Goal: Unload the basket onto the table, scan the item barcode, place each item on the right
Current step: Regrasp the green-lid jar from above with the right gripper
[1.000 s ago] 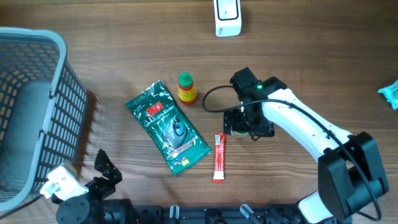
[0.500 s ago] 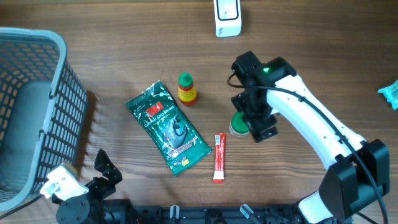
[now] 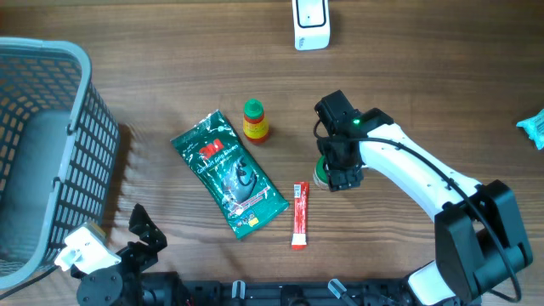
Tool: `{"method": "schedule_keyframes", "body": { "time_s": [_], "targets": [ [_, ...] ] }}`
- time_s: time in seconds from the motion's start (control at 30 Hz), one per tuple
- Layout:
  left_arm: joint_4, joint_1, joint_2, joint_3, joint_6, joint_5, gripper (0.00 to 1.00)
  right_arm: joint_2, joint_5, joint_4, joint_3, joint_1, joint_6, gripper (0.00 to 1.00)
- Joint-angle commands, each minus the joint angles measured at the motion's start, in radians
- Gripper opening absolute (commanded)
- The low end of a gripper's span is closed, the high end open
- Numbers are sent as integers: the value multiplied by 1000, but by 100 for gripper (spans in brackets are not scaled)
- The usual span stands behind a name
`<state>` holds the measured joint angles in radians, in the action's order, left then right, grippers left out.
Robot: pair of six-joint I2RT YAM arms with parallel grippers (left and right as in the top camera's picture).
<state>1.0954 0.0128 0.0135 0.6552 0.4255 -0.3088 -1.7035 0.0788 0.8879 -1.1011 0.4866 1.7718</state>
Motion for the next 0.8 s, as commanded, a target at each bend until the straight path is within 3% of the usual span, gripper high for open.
{"method": "schedule_keyframes", "body": {
  "time_s": [0.0,0.1,0.17,0.2,0.27,0.43,0.53,0.57,0.67,0.77],
  "targets": [
    [-5,-6,-7,-2,9,5,100,2,25,0,8,-3,-422,63],
    [-5,-6,-7,-2,9,5,100,2,26,-21,7,-8,-752,63],
    [-5,-6,-7,-2,9,5,100,2,110,-91,5,-16,-1336,82],
    [-5,-6,-7,-2,9,5,100,2,154,-74,0,-16,-1563,87],
    [-5,-6,-7,-2,9,4,100,2,94,-36,-11,-16,-1712,100],
    [-5,-6,-7,-2,9,5,100,2,48,149,-174,-16,-1668,100],
    [-5,-6,-7,-2,9,5,100,8,44,331,-351,-16,-1473,100],
    [-5,-6,-7,-2,9,5,100,10,29,346,-377,-16,-1347,100],
    [-5,-6,-7,-2,9,5,100,9,-10,402,-393,-16,-690,100],
    [-5,-6,-7,-2,9,5,100,8,-19,375,-348,-15,-290,100]
  ]
}}
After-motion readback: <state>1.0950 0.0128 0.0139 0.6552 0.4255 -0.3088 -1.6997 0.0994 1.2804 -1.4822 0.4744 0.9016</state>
